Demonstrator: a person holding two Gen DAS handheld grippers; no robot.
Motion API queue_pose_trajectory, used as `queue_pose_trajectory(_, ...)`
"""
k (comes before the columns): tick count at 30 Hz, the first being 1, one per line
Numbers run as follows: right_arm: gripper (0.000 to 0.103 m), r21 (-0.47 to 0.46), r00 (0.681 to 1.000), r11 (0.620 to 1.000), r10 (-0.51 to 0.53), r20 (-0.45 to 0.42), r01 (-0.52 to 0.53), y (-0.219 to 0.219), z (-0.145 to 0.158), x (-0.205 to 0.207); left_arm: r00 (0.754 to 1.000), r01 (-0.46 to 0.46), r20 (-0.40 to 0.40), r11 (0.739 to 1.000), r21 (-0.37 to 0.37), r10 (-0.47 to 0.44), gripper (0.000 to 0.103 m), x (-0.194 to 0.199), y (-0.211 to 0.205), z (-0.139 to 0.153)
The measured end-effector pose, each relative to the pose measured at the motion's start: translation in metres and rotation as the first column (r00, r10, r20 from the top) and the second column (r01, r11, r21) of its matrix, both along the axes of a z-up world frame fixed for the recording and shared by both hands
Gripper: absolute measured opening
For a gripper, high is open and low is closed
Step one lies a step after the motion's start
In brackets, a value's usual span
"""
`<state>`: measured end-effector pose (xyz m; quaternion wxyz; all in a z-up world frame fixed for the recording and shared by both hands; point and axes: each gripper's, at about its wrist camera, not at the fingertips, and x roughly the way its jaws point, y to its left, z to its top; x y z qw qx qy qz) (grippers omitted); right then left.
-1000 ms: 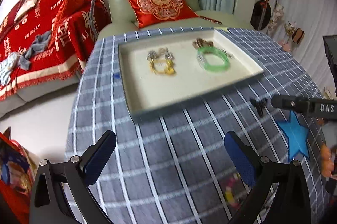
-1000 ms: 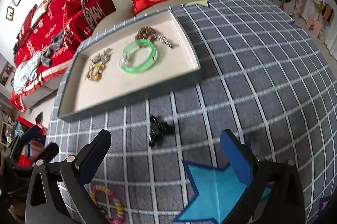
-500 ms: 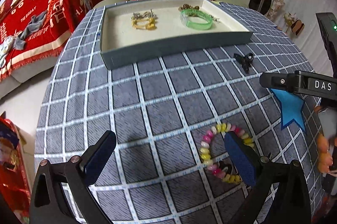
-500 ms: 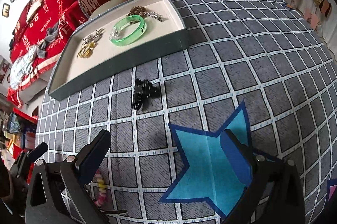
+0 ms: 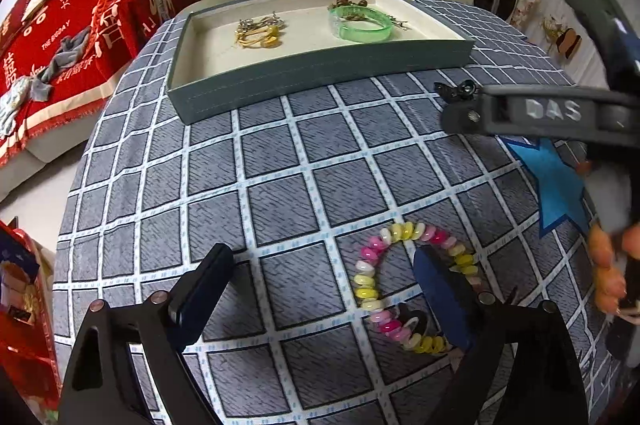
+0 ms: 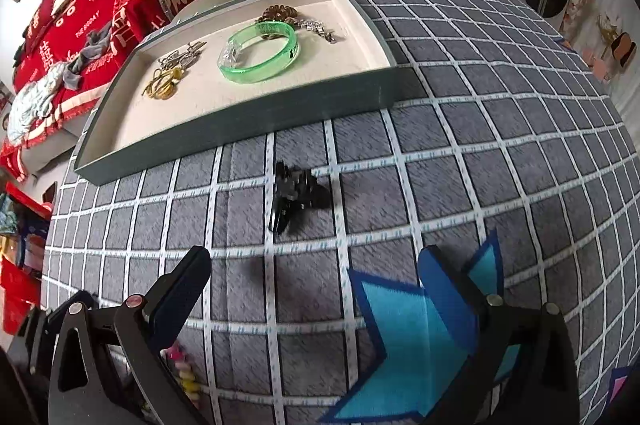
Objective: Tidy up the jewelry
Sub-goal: 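Grasp the pink-and-yellow beaded bracelet with the left tool while the right tool grasps the black claw clip, then carry the bracelet with the left tool into the tray while the right tool carries the claw clip there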
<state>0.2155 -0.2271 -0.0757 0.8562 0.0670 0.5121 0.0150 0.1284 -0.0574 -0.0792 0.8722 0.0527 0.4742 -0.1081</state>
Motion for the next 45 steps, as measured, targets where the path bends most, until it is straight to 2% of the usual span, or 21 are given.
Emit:
queue_pose_trajectory(6,0.092,-0.083,1.0,0.996,0.02,0.021,-0.018,0.012,-0.001,0.015,0.999,0.03,0.012,1.0,0.002,-0.03,0.088,-0.003,-0.006,0.004)
queue_pose_trajectory(8,0.081,-0.122,0.999,0.992,0.033,0.029,-0.029,0.018,0.0,0.018,0.998,0.053,0.015,0.999,0.001,-0.053,0.077,-0.004,-0.01,0.006)
queue_pose_trajectory(9,0.077,-0.142,0.999,0.989,0.038,0.032,-0.033,0.02,0.0,0.019,0.997,0.071,0.019,0.997,0.007,-0.071,0.074,-0.006,-0.012,0.007)
queue_pose_trajectory(12,0.068,-0.153,0.998,0.987,0.055,0.04,-0.048,0.022,0.001,0.018,0.996,0.084,0.025,0.996,0.019,-0.085,0.074,-0.007,-0.017,0.007)
queue_pose_trajectory(15,0.042,-0.15,0.997,0.988,0.055,0.055,-0.046,0.021,0.004,0.016,0.996,0.09,0.017,0.996,0.01,-0.091,0.074,-0.006,-0.018,0.007)
queue_pose_trajectory(16,0.029,-0.146,0.997,0.988,0.052,0.057,-0.043,0.02,0.004,0.015,0.996,0.091,0.017,0.996,0.012,-0.091,0.074,-0.007,-0.018,0.007)
queue_pose_trajectory(27,0.025,-0.006,0.998,1.0,0.013,0.061,-0.013,-0.003,0.011,-0.01,0.994,0.11,-0.001,0.994,0.005,-0.11,0.074,-0.006,-0.02,0.007)
queue_pose_trajectory(28,0.025,0.0,0.998,1.0,0.013,0.062,-0.013,-0.004,0.012,-0.013,0.993,0.118,0.001,0.993,0.0,-0.118,0.068,-0.007,-0.021,0.008)
queue_pose_trajectory(29,0.025,0.002,0.998,1.0,0.013,0.064,-0.013,-0.005,0.013,-0.016,0.992,0.127,0.006,0.992,-0.002,-0.127,0.056,-0.008,-0.022,0.008)
queue_pose_trajectory(30,0.025,0.005,0.998,1.0,0.013,0.066,-0.013,-0.005,0.013,-0.018,0.991,0.136,0.012,0.991,0.0,-0.136,0.048,-0.008,-0.024,0.009)
queue_pose_trajectory(31,0.025,0.008,0.998,1.0,0.013,0.068,-0.014,-0.005,0.014,-0.02,0.989,0.145,0.013,0.989,0.0,-0.145,0.035,-0.009,-0.025,0.009)
queue_pose_trajectory(32,0.025,0.012,0.997,1.0,0.014,0.069,-0.015,-0.006,0.015,-0.022,0.988,0.155,0.013,0.988,-0.003,-0.155,0.027,-0.01,-0.027,0.009)
queue_pose_trajectory(33,0.025,0.015,0.997,1.0,0.015,0.07,-0.016,-0.005,0.016,-0.024,0.987,0.161,0.014,0.987,-0.003,-0.161,0.025,-0.01,-0.027,0.009)
queue_pose_trajectory(40,0.025,0.03,0.997,0.999,0.017,0.08,-0.019,-0.006,0.02,-0.038,0.988,0.155,0.004,0.986,-0.065,-0.155,0.024,-0.012,-0.019,0.01)
queue_pose_trajectory(45,0.025,0.04,0.996,0.999,0.024,0.084,-0.027,-0.006,0.022,-0.047,0.99,0.143,0.007,0.986,-0.083,-0.143,0.024,-0.014,-0.012,0.013)
